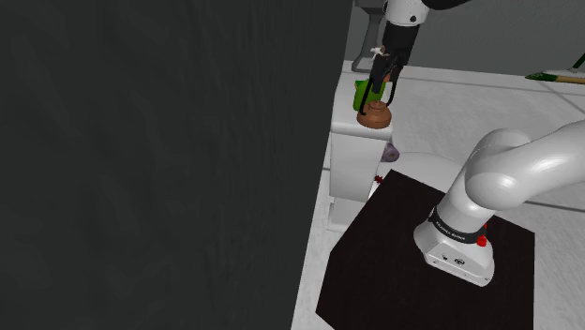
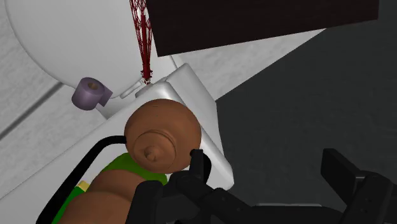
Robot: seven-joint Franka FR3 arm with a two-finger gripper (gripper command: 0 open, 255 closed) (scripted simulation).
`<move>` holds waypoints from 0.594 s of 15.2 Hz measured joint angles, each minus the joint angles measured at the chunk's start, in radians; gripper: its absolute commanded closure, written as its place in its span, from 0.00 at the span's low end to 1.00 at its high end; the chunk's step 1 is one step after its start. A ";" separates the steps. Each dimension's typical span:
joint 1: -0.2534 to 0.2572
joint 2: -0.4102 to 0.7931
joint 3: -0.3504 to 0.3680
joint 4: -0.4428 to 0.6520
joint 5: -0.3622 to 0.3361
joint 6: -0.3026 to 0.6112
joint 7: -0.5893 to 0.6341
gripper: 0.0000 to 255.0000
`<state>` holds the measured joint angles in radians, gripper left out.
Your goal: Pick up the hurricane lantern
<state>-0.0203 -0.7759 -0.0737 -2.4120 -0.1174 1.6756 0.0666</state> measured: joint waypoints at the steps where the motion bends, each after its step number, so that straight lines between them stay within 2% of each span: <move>1: 0.000 0.000 0.000 0.000 0.000 0.000 0.000 0.00; 3: -0.010 0.015 -0.017 0.042 -0.005 -0.026 -0.010 0.00; 9: -0.048 0.140 -0.097 0.268 -0.018 -0.124 -0.058 0.00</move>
<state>-0.0685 -0.6355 -0.1710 -2.1437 -0.1352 1.5519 0.0091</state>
